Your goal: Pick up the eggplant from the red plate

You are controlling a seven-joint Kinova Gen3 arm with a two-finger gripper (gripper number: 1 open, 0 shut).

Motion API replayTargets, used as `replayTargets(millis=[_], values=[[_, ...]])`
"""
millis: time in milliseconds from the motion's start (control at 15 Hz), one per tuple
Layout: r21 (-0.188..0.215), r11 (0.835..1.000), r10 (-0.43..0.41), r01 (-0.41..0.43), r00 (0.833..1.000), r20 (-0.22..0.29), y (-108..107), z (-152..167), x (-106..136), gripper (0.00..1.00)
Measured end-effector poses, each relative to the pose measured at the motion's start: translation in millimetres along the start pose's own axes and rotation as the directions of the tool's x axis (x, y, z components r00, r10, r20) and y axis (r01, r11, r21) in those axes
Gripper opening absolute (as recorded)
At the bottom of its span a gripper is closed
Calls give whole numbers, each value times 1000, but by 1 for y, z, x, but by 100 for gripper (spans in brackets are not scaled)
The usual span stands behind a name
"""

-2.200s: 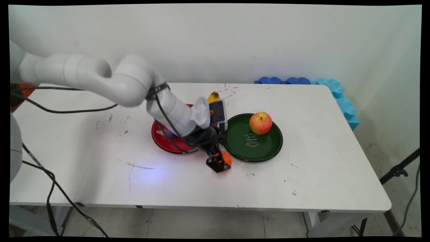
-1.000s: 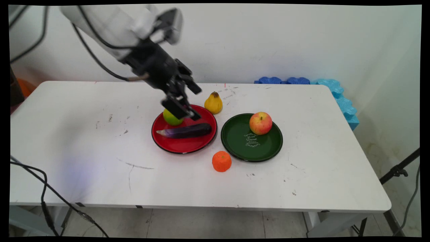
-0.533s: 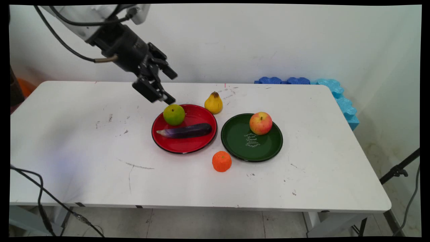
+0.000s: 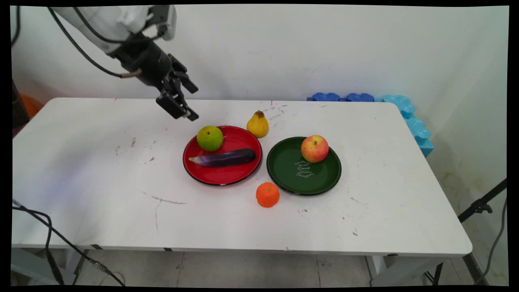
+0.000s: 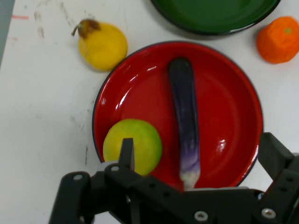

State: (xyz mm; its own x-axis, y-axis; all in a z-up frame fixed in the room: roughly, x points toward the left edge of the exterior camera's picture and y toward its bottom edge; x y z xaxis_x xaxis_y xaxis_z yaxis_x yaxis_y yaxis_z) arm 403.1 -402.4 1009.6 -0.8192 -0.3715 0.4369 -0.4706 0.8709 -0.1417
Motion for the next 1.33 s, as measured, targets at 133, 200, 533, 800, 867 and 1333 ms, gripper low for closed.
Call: replayTargets(millis=[133, 200, 533, 800, 867, 1333], values=[[3, 1000, 0, 0, 1000, 24, 0, 21, -5, 100], [0, 1000, 8, -8, 999, 36, 1, 34, -6, 100], [-18, 999, 38, -37, 996, 80, 7, 90, -7, 100], [-30, 999, 27, -24, 994, 102, 7, 139, -3, 100], [-35, 999, 21, -18, 994, 104, 6, 150, -1, 100], [-65, 998, -2, 10, 993, 118, 6, 195, 3, 100]])
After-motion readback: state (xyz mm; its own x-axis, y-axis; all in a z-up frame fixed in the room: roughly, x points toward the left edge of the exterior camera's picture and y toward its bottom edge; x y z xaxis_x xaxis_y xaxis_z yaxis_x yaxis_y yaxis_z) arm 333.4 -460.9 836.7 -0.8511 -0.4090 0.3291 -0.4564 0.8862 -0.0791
